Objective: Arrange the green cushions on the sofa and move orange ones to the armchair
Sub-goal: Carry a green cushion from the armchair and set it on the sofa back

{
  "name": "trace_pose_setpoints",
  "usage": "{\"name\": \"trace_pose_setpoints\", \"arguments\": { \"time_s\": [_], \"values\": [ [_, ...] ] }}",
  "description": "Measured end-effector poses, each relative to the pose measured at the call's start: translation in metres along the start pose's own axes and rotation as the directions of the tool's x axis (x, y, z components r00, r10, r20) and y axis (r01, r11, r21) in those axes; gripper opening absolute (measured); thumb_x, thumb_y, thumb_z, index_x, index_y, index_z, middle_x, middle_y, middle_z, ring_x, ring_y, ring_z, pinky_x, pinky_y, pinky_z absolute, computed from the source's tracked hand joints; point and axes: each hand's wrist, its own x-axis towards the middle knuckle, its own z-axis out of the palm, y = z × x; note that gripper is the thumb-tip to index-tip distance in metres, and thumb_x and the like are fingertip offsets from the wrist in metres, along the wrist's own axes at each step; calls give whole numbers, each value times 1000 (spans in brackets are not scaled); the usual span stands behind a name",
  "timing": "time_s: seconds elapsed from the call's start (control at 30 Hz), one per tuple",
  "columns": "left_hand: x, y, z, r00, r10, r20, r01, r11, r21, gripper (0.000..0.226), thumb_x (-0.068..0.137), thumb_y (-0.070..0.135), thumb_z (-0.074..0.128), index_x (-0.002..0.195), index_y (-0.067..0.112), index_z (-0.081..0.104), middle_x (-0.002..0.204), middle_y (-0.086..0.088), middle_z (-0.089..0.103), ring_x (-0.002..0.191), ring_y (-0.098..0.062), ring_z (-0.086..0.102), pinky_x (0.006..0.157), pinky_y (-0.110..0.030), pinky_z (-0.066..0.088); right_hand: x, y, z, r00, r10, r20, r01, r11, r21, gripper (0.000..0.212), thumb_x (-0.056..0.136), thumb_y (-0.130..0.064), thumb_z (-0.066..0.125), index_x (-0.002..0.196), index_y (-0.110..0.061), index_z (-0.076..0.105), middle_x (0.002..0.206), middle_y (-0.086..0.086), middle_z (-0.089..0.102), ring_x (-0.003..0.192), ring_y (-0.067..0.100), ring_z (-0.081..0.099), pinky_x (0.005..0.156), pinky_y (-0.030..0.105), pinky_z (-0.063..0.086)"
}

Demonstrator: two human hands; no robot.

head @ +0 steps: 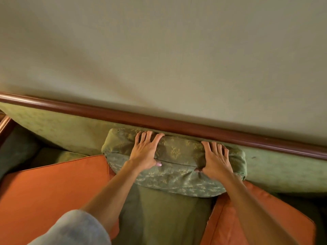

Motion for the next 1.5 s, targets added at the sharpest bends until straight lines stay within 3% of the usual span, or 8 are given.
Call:
{"name": "trace_pose_setpoints", "arguments": {
  "time_s": [0.2, 0.4, 0.5, 0.67, 0.97, 1.1, 1.27, 1.5],
  "values": [
    [-6, 8, -16, 997, -6, 75, 7, 1000, -17, 127, 62, 51, 91, 156, 31, 9, 150, -12, 25, 145, -33, 20, 124, -51, 2, -7, -9, -20, 991, 41, 124, -41, 999, -4, 117, 66, -58, 84, 151, -21, 13, 146, 11, 26, 139, 34, 22, 119, 52, 10],
    [-47, 56, -17, 988, 54, -145, -62, 997, -49, 101, 90, 33, 68, 160, 26, -4, 167, -4, -19, 153, -24, -20, 123, -50, -13, -33, -114, -12, 991, -133, -8, 134, 991, 32, 113, 90, -45, 66, 154, -19, -24, 153, 15, -39, 145, 37, -30, 118, 58, -13],
    [-56, 18, -13, 997, -8, -71, 4, 999, -54, 84, 96, 44, 60, 160, 37, 5, 169, 0, -13, 154, -28, -16, 117, -64, -14, -40, -105, 4, 985, -174, -4, 174, 985, -4, 99, 96, -46, 55, 154, -28, -23, 153, 1, -36, 149, 30, -23, 118, 63, -9],
    [-56, -58, -22, 982, -147, 115, 148, 989, 1, 82, 102, 49, 45, 149, 54, -22, 164, 7, -28, 150, -28, -26, 120, -63, -10, -41, -9, 0, 997, 69, 30, -71, 995, 63, 92, 91, -71, 42, 154, -40, -17, 164, -6, -22, 149, 20, -25, 118, 52, -14],
    [-56, -39, -70, 923, -254, 289, 283, 957, -64, 93, 93, 57, 61, 157, 46, -6, 168, -5, -18, 152, -33, -18, 113, -69, -12, -48, -25, -42, 972, 125, 198, -184, 930, 319, 103, 85, -61, 65, 159, -34, -1, 167, -6, -9, 152, 25, -14, 115, 68, -4],
    [-86, -15, -107, 945, -301, 130, 326, 899, -292, 104, 82, 68, 65, 159, 44, -1, 169, -6, -8, 154, -35, -7, 115, -69, -9, -86, -43, -69, 986, 149, 72, -162, 783, 600, 111, 71, -79, 63, 158, -36, 7, 166, -8, 9, 153, 25, 1, 117, 68, 9],
    [-154, 32, -139, 931, -297, -212, 127, 809, -574, 103, 75, 83, 59, 158, 46, 11, 169, 2, 5, 154, -26, 11, 118, -62, -2, -153, -71, -102, 975, 207, -82, -69, 628, 775, 108, 73, -74, 67, 158, -34, 13, 165, -2, 18, 150, 25, 19, 118, 55, 26],
    [-210, 96, -134, 914, -245, -324, -1, 797, -604, 116, 62, 99, 44, 157, 48, 2, 169, 4, 2, 155, -25, 4, 120, -65, 0, -223, -77, -131, 933, 264, -244, 69, 534, 842, 111, 71, -76, 68, 158, -35, 13, 165, -8, 17, 150, 16, 18, 119, 49, 26]
  ]
}}
